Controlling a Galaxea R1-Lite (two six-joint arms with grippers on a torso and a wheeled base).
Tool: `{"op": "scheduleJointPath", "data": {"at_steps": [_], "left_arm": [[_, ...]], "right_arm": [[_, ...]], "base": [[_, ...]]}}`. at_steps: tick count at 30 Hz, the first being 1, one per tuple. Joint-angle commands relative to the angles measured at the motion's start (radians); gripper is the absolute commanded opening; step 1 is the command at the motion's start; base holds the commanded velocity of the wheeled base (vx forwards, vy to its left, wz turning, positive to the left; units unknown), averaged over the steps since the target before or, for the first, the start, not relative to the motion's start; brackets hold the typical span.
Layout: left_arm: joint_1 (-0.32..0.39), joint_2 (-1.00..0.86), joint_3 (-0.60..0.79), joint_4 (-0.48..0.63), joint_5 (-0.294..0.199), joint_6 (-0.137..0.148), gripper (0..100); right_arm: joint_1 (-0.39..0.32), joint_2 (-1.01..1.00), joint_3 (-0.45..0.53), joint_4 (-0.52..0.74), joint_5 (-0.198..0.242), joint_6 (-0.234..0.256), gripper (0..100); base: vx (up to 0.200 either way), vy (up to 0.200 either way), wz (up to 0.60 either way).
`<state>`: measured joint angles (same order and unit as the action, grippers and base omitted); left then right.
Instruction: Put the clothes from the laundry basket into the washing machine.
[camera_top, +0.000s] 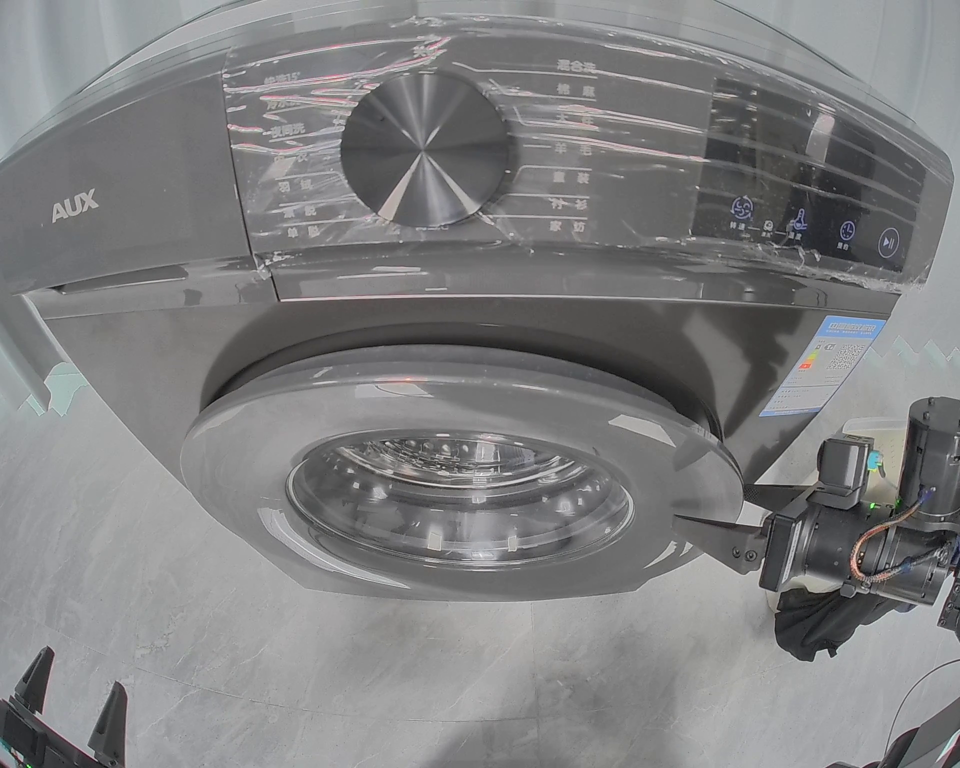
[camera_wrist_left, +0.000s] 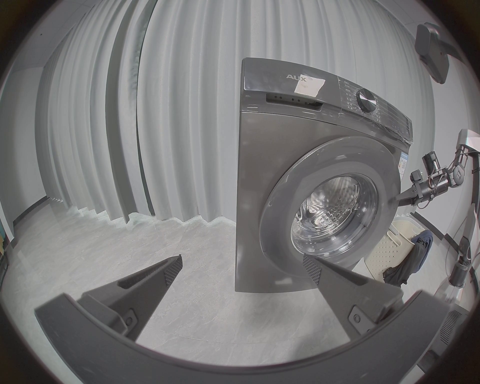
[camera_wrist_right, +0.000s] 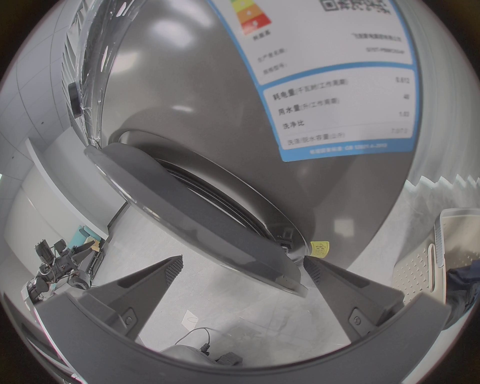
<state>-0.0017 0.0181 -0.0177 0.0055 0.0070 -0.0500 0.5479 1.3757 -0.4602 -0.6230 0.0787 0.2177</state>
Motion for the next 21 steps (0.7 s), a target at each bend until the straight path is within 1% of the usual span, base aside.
{"op": "scheduleJointPath", "data": {"at_steps": [1,3,5,7,10,15,17,18,20,21], "left_arm": [[0.0,-0.017,0.015,0.001,0.001,-0.001,100],[0.0,-0.017,0.015,0.001,0.001,0.001,100],[0.0,-0.017,0.015,0.001,0.001,-0.001,100],[0.0,-0.017,0.015,0.001,0.001,-0.001,100],[0.0,-0.017,0.015,-0.001,0.001,-0.001,100],[0.0,-0.017,0.015,0.001,0.001,-0.001,100],[0.0,-0.017,0.015,0.001,0.001,-0.001,100],[0.0,-0.017,0.015,-0.001,0.001,-0.001,100],[0.0,-0.017,0.015,-0.001,0.001,-0.001,100],[0.0,-0.017,0.015,0.001,0.001,0.001,100]], "right_arm": [[0.017,0.028,-0.015,0.0,0.004,0.0,100],[0.024,0.028,-0.014,0.0,0.007,0.002,100],[0.041,0.026,0.002,0.003,0.019,0.002,100],[0.055,0.017,0.026,0.005,0.027,0.0,100],[0.076,-0.014,0.063,0.009,0.027,-0.001,100],[0.076,-0.076,0.121,0.016,0.029,-0.003,100],[0.076,-0.081,0.126,0.016,0.029,-0.003,100],[0.076,-0.096,0.146,0.019,0.029,-0.012,100],[0.076,-0.096,0.146,0.019,0.029,-0.012,100],[0.066,-0.089,0.143,0.014,0.026,-0.015,100]], "base": [[0.0,0.0,0.0],[0.0,0.0,0.0],[0.0,0.0,0.0],[0.0,0.0,0.0],[0.0,0.0,0.0],[0.0,0.0,0.0],[0.0,0.0,0.0],[0.0,0.0,0.0],[0.0,0.0,0.0],[0.0,0.0,0.0]]}}
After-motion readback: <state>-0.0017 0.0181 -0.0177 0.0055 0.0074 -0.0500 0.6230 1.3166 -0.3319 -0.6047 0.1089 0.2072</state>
